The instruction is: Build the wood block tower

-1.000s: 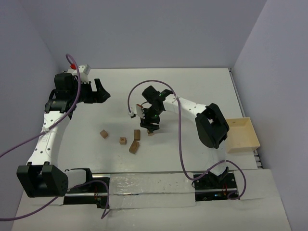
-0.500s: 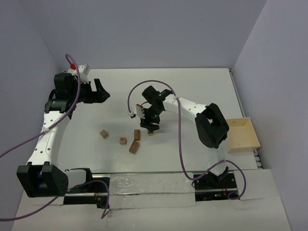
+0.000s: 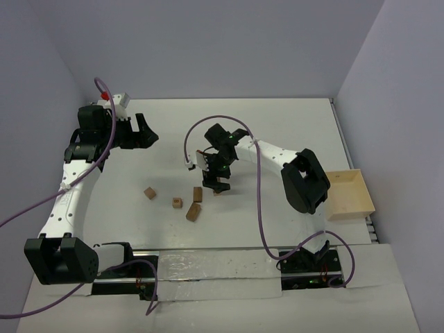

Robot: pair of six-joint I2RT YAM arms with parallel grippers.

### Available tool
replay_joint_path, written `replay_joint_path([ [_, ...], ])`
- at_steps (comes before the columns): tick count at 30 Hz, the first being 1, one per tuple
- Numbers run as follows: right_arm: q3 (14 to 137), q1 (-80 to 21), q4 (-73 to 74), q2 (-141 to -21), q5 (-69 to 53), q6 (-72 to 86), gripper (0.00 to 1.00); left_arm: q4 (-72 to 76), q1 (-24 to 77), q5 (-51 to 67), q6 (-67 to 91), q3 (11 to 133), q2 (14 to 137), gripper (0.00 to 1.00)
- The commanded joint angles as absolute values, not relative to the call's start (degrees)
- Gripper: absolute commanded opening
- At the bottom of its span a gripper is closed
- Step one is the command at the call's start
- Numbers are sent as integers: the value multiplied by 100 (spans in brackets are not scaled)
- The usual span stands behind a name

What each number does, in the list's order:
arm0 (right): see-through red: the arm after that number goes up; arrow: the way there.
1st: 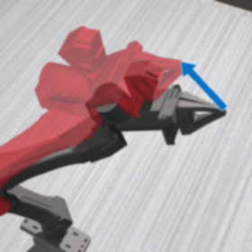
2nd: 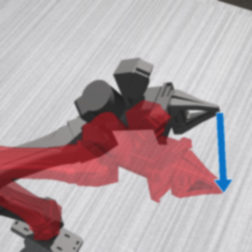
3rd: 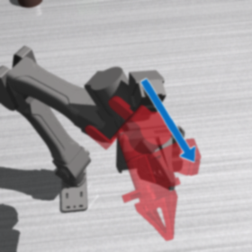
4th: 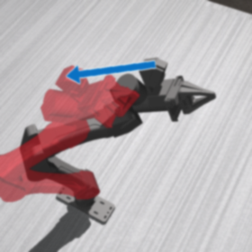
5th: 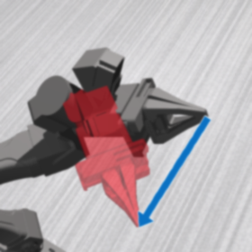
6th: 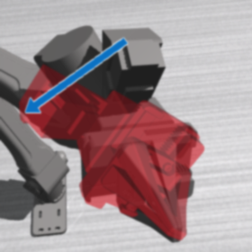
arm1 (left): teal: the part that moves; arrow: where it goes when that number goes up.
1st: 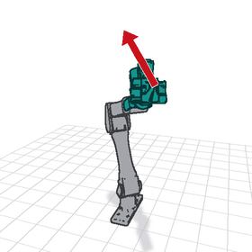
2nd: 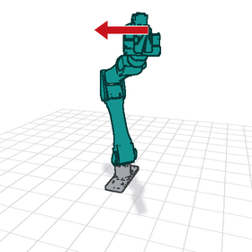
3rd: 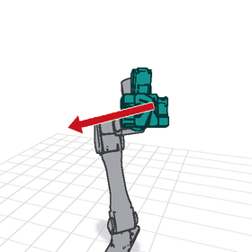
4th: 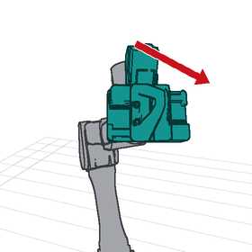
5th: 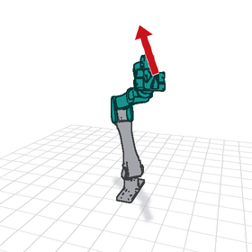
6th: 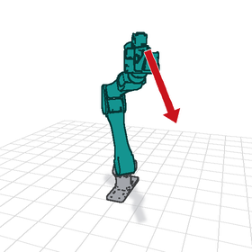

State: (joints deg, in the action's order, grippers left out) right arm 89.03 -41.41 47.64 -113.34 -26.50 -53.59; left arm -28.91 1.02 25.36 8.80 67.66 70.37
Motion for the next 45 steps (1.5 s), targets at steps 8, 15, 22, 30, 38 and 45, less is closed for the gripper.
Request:
replay_joint_path([
  [8,9576,-4221,5053,-10470,-2952,-4855,100,-2676,62,2606,733,7051,6865,99],
  [15,10037,-4214,5234,-9637,-2988,-4436,100,-2641,62,2776,292,6673,6509,99],
  [22,10053,-3841,5052,-8943,-3486,-3493,100,-3167,70,4094,-1407,6296,6282,99],
  [30,8737,-2440,4203,-8220,-4430,-2265,100,-4814,1167,4578,-5219,6100,6662,91],
  [38,7228,-1450,3092,-7819,-5054,-1096,100,-4647,1995,4869,-6292,5739,7476,86],
  [45,6715,-1318,2707,-7638,-5028,-782,100,-4386,2751,4500,-6689,5432,7937,88],
])
